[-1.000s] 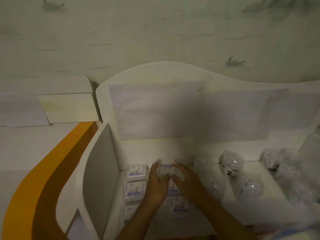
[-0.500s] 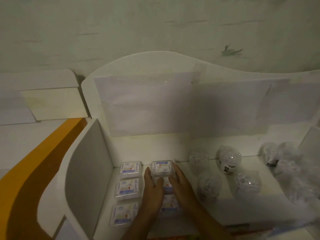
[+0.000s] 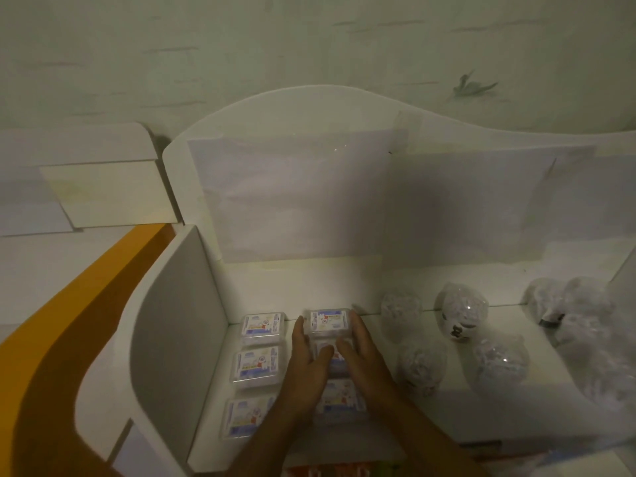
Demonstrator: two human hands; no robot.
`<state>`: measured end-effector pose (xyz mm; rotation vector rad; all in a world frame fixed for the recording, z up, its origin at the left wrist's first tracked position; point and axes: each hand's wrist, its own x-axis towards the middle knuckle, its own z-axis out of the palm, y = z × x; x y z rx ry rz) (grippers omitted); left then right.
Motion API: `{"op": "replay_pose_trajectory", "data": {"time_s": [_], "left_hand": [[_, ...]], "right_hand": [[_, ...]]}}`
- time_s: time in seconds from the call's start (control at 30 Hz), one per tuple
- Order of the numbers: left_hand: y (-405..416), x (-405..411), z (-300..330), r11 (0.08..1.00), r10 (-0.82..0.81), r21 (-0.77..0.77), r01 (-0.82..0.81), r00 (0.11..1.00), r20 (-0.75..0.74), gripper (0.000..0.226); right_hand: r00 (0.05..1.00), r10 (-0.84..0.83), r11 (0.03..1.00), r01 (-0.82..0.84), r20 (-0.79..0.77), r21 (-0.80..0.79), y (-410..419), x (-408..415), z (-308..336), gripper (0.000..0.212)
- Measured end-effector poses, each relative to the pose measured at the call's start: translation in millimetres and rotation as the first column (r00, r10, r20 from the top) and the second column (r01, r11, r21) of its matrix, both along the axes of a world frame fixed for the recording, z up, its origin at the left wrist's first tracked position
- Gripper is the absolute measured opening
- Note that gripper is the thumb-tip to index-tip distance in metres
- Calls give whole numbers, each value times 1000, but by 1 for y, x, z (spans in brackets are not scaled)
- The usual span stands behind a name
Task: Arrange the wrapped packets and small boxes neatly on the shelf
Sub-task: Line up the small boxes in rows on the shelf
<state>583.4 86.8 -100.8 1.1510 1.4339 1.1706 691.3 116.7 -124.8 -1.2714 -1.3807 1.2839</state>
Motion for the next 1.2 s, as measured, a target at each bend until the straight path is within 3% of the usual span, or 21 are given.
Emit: {"op": "replay_pose_trajectory", "data": {"time_s": [0.3,0.57,0.87,1.2], "left_hand": [[-7,5,-2,999,-7,36,8,1000,-22,58],[-10,6,-5,998,41,58,-39,999,-33,55],[-12,5,-2,997,42,58,-41,999,-27,48],[-18,5,-1,997,31,77,-27,998,-59,53]], "right_hand": [[998,-51,998,51,-30,20,-1,-1,-5,53],[999,15,998,-12,-50,69,-14,-5,1,61],[992,-58,992,69,-112,103,-15,-12,-4,61],[995,-47,994,55,-82,94,-20,-11,-8,61]]}}
